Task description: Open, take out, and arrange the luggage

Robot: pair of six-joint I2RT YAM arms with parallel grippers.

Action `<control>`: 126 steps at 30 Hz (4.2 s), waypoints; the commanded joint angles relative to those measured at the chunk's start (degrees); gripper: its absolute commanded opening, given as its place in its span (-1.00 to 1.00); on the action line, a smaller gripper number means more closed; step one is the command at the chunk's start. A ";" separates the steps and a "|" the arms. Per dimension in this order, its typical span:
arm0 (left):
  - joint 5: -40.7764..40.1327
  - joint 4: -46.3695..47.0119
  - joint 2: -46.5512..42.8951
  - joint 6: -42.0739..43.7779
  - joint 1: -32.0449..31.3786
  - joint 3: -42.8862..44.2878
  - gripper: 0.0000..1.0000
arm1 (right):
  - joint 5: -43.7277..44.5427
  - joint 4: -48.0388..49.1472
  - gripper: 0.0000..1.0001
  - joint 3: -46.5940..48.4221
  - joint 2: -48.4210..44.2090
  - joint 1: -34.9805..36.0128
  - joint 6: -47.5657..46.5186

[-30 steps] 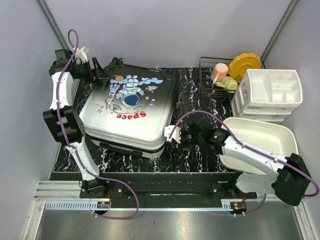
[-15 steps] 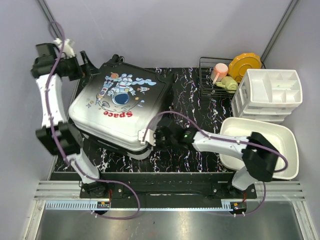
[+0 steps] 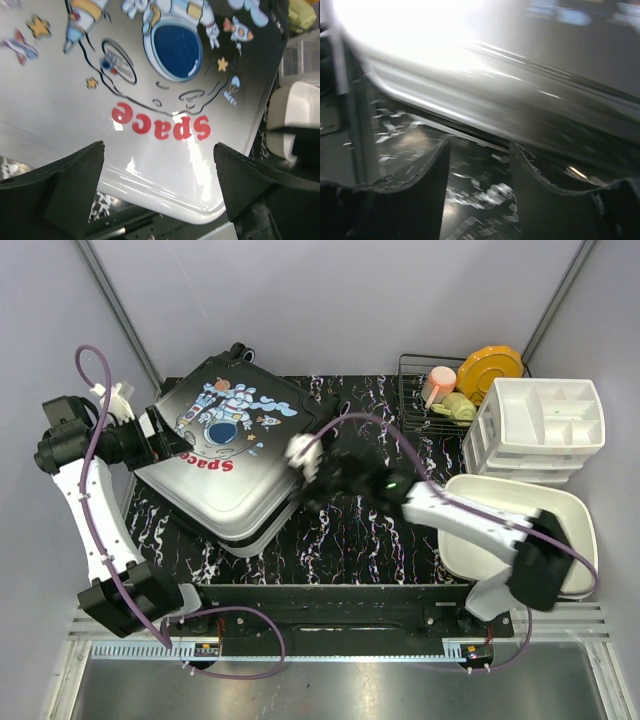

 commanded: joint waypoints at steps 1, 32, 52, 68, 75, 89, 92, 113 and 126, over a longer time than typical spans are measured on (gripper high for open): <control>6.16 -2.05 -1.55 4.00 0.04 -1.95 0.87 | -2.62 1.91 0.20 -7.27 -14.09 -12.52 4.82; 5.02 1.81 -0.94 -1.98 0.12 -8.90 0.76 | -10.45 42.42 -0.38 -15.38 10.48 -24.32 -1.59; 7.13 4.62 -5.76 -12.33 15.05 -21.11 0.73 | -6.75 47.18 -1.00 -16.25 12.25 -24.32 -2.65; 12.33 14.18 -4.11 -14.01 19.22 -27.54 0.82 | -11.84 39.09 -1.00 -20.11 6.36 -24.32 -8.36; 5.55 24.57 10.29 -19.38 8.84 -15.16 0.71 | -12.47 37.42 -1.00 -20.39 5.83 -20.37 -9.60; -0.08 25.01 22.08 -20.79 5.05 -5.30 0.62 | 2.66 32.15 -1.00 -16.78 4.78 -29.12 -10.64; -0.52 25.01 24.45 -20.88 5.22 -3.11 0.61 | 0.37 31.97 -1.00 -16.17 5.82 -32.04 -14.60; 0.20 20.97 18.13 -14.82 20.42 -18.73 0.34 | -15.63 41.46 -1.00 -9.22 16.20 -37.06 -13.81; -3.68 27.74 23.49 -16.57 13.06 -21.83 0.11 | -16.95 40.67 -1.00 -9.22 15.76 -36.97 -13.99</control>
